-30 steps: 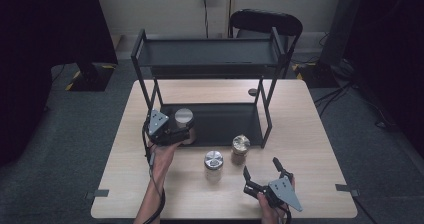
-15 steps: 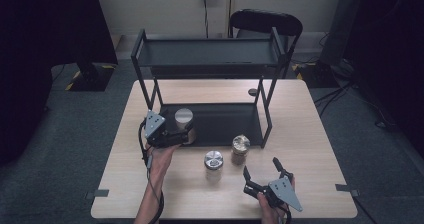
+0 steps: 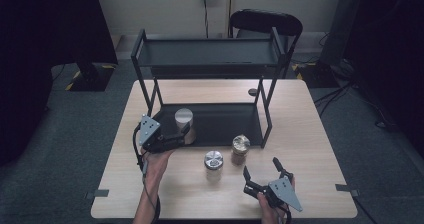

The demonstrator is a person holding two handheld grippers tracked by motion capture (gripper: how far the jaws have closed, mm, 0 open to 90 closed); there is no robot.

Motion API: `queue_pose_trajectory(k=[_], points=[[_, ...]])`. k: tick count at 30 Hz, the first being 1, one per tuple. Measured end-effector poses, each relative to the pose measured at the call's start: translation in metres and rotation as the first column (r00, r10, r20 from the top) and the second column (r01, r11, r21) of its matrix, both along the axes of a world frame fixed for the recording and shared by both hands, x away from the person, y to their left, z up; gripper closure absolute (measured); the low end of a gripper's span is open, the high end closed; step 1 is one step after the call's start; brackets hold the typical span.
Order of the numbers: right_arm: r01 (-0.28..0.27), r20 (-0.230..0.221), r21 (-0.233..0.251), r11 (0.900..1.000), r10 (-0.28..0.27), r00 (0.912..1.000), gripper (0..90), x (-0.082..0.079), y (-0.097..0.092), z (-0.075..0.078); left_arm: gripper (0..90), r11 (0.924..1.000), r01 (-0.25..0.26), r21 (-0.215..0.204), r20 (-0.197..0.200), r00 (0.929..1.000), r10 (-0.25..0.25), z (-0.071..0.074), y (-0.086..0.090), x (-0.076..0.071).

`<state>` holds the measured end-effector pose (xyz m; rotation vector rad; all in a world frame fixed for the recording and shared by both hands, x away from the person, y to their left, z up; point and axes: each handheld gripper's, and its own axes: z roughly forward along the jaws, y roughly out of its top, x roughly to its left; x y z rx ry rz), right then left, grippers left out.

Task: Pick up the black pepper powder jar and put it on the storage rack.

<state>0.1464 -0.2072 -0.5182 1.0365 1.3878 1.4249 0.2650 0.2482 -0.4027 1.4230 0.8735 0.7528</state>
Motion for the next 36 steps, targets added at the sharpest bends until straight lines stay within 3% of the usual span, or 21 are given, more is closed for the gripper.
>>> queue_pose_trajectory(k=[6,8,12,18,36], points=[[0.0,0.0,0.0,1.0,0.0,1.0,0.0,0.0,0.0,0.0,0.0,0.9999,0.004,0.01,0.001,1.0,-0.004,-0.004,-0.001,-0.008],[0.0,0.0,0.0,1.0,0.0,1.0,0.0,0.0,0.0,0.0,0.0,0.9999,-0.005,0.014,0.031,0.9995,0.005,-0.009,-0.002,-0.014],[0.0,0.0,0.0,1.0,0.0,1.0,0.0,0.0,0.0,0.0,0.0,0.9999,-0.01,-0.007,0.043,0.999,0.011,-0.017,0.0,-0.022],[0.0,0.0,0.0,1.0,0.0,1.0,0.0,0.0,0.0,0.0,0.0,0.9994,-0.024,-0.026,0.037,0.999,0.025,-0.024,0.006,-0.032],[0.0,0.0,0.0,1.0,0.0,1.0,0.0,0.0,0.0,0.0,0.0,0.9981,-0.053,-0.03,0.061,0.9967,0.055,-0.049,0.015,-0.069]])
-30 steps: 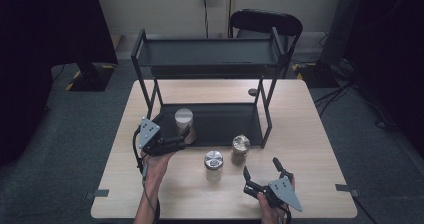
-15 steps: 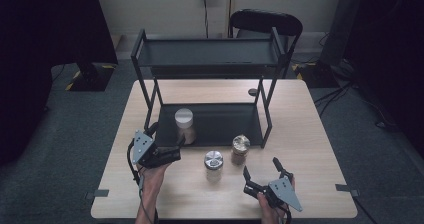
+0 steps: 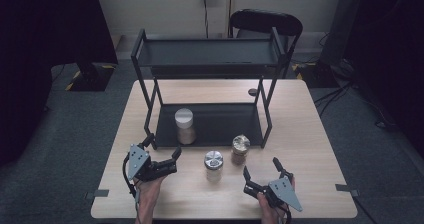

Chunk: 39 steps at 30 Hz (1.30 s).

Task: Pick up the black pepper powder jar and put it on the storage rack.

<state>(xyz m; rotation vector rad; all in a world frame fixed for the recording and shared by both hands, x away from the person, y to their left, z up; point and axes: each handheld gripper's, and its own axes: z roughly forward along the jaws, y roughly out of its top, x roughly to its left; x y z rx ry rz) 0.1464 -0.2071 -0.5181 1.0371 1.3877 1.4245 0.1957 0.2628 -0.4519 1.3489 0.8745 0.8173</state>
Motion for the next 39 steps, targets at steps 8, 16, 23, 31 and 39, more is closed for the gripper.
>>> queue_pose_trajectory(k=[8,16,23,31,39], points=[[0.0,0.0,0.0,1.0,0.0,1.0,0.0,0.0,0.0,0.0,0.0,0.9998,-0.017,-0.007,0.029,0.9994,0.017,-0.01,0.005,-0.017],[0.0,0.0,0.0,1.0,0.0,1.0,0.0,0.0,0.0,0.0,0.0,0.9997,-0.026,0.003,0.041,0.9988,0.026,-0.021,0.003,-0.027],[0.0,0.0,0.0,1.0,0.0,1.0,0.0,0.0,0.0,0.0,0.0,0.9996,-0.024,0.015,0.035,0.9991,0.024,-0.037,0.001,-0.03],[0.0,0.0,0.0,1.0,0.0,1.0,0.0,0.0,0.0,0.0,0.0,0.9988,-0.042,0.025,0.01,0.9991,0.042,-0.056,-0.003,-0.031],[0.001,0.001,-0.001,1.0,-0.001,1.0,0.0,0.0,0.0,0.0,0.1,0.9975,-0.051,0.049,-0.008,0.9987,0.051,-0.06,-0.007,-0.029]])
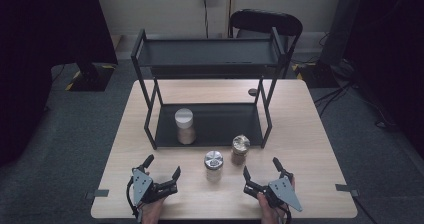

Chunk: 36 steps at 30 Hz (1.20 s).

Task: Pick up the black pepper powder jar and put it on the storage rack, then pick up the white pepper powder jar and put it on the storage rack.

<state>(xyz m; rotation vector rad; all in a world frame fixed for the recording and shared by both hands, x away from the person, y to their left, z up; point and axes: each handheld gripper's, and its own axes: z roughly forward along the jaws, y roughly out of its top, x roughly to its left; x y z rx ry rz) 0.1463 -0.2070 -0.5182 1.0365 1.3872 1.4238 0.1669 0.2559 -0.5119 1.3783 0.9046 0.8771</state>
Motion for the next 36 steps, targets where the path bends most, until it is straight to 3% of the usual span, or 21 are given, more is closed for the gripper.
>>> queue_pose_trajectory(k=[16,25,36], points=[[0.003,-0.003,0.003,1.0,-0.003,1.0,0.0,0.0,0.0,0.0,0.0,1.0,-0.004,0.009,0.012,0.9999,0.004,-0.001,-0.002,-0.001],[0.016,-0.039,0.036,0.9992,-0.015,0.9991,0.0,0.0,0.0,0.005,0.0,0.9999,-0.01,0.003,0.012,0.9999,0.01,-0.002,-0.002,-0.001],[-0.014,-0.032,0.04,0.9991,0.015,0.9994,3.0,-0.005,0.003,0.015,0.1,0.9998,-0.016,0.009,0.017,0.9997,0.015,-0.002,-0.004,-0.002]])
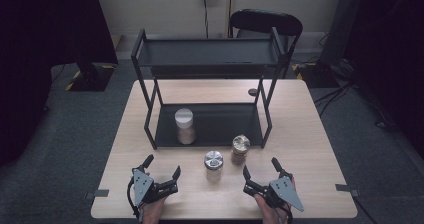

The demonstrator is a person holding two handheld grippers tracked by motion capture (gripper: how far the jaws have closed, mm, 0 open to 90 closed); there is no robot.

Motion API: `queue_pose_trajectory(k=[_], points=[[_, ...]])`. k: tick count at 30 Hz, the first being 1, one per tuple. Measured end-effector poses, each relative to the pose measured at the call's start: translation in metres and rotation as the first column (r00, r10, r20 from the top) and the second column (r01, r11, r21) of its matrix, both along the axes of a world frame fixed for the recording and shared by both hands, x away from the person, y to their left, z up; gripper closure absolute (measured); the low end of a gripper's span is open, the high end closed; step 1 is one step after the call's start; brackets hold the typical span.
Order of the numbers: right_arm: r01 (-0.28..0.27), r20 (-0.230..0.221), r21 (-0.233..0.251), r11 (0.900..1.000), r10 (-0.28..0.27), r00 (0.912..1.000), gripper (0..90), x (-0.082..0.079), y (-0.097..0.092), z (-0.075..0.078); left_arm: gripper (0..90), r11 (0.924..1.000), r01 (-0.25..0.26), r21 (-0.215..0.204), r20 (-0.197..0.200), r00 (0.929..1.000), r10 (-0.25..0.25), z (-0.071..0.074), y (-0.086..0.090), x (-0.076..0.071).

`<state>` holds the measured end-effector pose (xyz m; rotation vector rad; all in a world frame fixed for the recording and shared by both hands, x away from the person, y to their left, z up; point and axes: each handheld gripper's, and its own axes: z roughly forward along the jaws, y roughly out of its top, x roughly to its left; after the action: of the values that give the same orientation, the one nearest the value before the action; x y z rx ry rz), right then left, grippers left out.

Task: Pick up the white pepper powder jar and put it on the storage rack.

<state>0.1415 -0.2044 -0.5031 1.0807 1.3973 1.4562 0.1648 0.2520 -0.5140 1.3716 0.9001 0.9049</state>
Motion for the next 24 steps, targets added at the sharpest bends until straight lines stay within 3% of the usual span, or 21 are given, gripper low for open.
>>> queue_pose_trajectory(k=[24], points=[[-0.088,0.018,0.002,0.9961,0.088,0.996,2.3,-0.006,0.017,0.027,0.1,1.0,-0.003,-0.002,0.0,1.0,0.003,0.0,-0.001,0.0]])
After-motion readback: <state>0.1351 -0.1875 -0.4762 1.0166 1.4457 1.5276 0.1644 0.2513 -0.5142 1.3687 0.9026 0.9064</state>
